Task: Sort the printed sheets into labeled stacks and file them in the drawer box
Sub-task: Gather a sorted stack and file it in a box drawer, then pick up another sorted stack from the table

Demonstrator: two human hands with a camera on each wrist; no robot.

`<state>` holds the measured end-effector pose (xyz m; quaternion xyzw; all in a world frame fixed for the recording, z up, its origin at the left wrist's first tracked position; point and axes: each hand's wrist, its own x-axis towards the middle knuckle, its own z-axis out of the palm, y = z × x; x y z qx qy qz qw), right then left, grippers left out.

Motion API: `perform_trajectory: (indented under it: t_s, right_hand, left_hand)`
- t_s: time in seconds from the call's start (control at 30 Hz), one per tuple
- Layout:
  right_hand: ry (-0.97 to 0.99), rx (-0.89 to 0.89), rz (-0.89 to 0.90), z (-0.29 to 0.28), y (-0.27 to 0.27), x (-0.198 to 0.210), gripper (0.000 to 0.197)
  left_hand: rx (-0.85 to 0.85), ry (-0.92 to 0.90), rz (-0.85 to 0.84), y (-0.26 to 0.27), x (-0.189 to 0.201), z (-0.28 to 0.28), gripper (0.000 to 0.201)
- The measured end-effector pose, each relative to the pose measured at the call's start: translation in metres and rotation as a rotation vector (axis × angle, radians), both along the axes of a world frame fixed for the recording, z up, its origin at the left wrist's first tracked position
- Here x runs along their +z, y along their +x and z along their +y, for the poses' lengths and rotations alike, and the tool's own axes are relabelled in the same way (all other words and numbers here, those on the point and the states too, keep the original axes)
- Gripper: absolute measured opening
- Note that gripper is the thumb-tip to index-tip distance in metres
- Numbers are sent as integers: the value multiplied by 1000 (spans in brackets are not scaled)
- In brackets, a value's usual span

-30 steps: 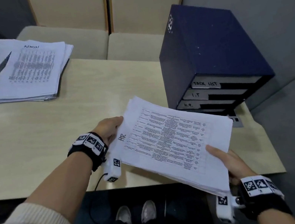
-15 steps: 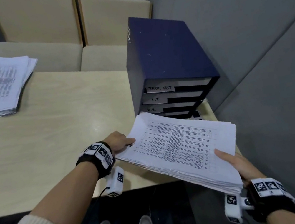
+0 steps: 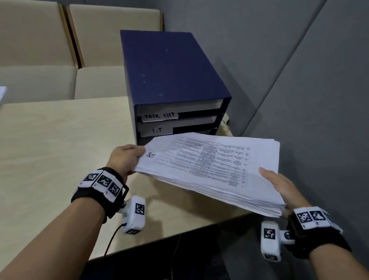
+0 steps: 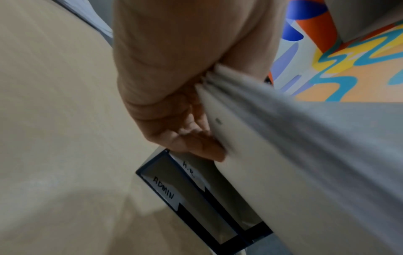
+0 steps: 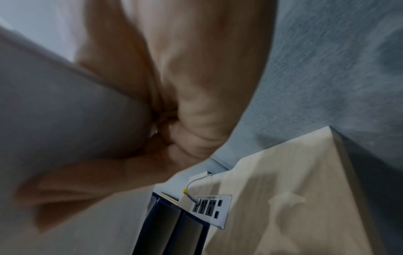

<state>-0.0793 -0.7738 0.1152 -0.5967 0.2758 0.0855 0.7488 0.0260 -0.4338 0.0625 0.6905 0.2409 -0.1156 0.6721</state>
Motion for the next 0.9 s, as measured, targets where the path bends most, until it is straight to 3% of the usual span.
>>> perform_trajectory:
  t_s: [0.07, 0.17, 0.33, 0.43, 0.57, 0.77, 0.9]
  right_hand:
    - [-39, -59, -28, 4, 7, -14, 34]
    - [-58, -163, -68, 21, 18, -44, 43]
    - [-215, -297, 24, 77, 29, -91, 28]
    - [-56, -441, 6, 113, 44, -88, 28]
    - [121, -295, 91, 135, 75, -75, 16]
    - [-6, -161, 260, 145, 135, -65, 21]
    - [39, -58, 209, 158, 165, -72, 28]
  left_hand:
    - [117, 21, 2, 5, -5, 3, 17]
    - [155, 30, 65, 1, -15, 9, 33]
    - [-6, 16, 227, -24, -35, 14, 32]
    - [-81, 42, 290, -36, -48, 21, 31]
    - [-48, 40, 322, -42, -58, 41, 31]
    - [52, 73, 298, -40, -64, 66, 28]
    - [98, 61, 287, -47, -70, 84, 27]
